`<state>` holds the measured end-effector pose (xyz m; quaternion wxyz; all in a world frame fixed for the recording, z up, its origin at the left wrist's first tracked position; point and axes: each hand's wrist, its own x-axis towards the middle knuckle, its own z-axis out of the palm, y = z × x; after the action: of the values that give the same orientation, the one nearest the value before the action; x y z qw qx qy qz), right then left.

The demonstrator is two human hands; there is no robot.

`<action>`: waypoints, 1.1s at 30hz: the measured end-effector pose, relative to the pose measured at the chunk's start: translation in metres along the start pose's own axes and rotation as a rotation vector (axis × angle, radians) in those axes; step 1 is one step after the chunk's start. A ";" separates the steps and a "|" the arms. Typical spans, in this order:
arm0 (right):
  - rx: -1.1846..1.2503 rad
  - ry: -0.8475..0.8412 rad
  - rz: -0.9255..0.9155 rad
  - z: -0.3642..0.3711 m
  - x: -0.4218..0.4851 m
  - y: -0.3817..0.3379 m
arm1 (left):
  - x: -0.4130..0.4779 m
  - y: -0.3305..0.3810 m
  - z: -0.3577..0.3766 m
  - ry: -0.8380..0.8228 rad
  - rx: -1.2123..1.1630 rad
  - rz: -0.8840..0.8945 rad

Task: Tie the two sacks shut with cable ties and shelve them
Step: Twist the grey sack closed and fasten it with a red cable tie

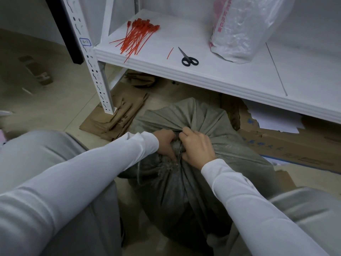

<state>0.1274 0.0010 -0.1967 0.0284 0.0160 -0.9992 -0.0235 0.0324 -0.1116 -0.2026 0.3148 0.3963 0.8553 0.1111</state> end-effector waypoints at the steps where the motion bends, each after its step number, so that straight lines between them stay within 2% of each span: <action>1: 0.020 -0.003 -0.008 -0.001 0.002 0.003 | 0.000 0.002 0.002 0.047 0.102 -0.006; 3: 0.090 -0.047 -0.012 -0.006 0.007 0.012 | -0.002 0.011 0.007 0.178 0.383 0.018; 5: 0.259 -0.118 0.003 -0.013 0.010 0.023 | -0.003 0.016 0.011 0.283 0.615 0.056; 7: 0.383 -0.178 0.011 -0.017 0.011 0.031 | -0.001 0.015 0.014 0.322 0.738 0.057; 10: 0.409 -0.194 0.021 -0.016 0.009 0.035 | 0.002 0.014 0.018 0.392 0.816 0.055; 15: 0.307 -0.176 0.067 -0.002 0.004 0.016 | 0.000 0.011 0.035 0.392 0.757 0.013; 22: 0.137 -0.186 0.088 0.009 0.003 -0.002 | -0.005 0.008 0.028 0.138 0.609 -0.117; 33: 0.135 -0.255 0.117 -0.032 0.025 0.002 | -0.017 0.016 -0.011 0.208 0.567 -0.076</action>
<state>0.1044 0.0007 -0.1630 -0.0986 -0.0435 -0.9932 0.0436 0.0432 -0.1136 -0.1792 0.1063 0.4226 0.8940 -0.1041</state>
